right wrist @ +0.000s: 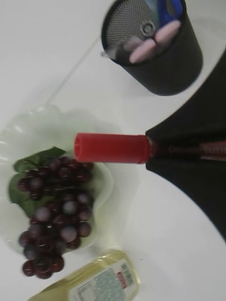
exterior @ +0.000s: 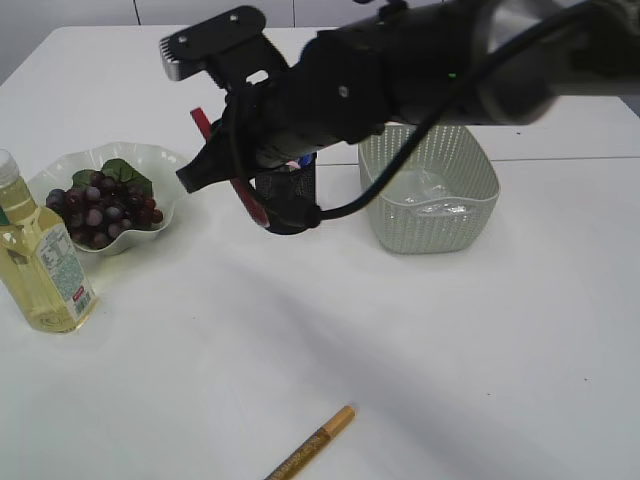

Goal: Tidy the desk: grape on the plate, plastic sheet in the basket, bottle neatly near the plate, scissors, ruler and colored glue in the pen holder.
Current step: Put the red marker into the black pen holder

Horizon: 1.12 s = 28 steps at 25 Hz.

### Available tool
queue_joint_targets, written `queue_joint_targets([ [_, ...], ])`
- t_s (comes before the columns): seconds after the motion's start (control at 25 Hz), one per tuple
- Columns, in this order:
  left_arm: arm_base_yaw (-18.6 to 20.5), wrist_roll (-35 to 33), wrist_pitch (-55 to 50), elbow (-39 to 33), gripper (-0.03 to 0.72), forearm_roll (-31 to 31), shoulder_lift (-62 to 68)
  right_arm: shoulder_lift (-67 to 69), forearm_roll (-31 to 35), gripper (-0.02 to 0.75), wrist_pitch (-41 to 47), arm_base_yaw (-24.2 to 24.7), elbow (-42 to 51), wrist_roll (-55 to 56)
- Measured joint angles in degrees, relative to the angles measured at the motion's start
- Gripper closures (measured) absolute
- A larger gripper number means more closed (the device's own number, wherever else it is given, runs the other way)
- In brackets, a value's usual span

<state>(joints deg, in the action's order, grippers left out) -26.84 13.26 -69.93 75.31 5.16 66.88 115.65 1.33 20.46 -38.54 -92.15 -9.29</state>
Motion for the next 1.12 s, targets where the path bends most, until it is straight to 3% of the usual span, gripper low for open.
queue_joint_targets([
  [0.16, 0.00, 0.00, 2.92, 0.00, 0.451, 0.00, 0.23, -8.95, -0.71, 0.703, -17.26, 0.22, 12.72, -0.10],
  [0.36, 0.00, 0.00, 4.11, 0.00, 0.451, 0.00, 2.05, -10.71, -0.84, 0.703, -22.70, 1.28, 17.23, -0.30],
  [0.72, 0.00, 0.00, 4.18, 0.00, 0.451, 0.23, 5.96, -9.94, 0.68, 0.703, -38.48, 6.30, 16.23, -0.42],
  [1.12, 0.00, 0.00, 7.41, 0.00, 0.451, 4.13, 6.83, 0.27, 1.69, 0.703, -40.58, 10.76, 6.75, -0.17],
])
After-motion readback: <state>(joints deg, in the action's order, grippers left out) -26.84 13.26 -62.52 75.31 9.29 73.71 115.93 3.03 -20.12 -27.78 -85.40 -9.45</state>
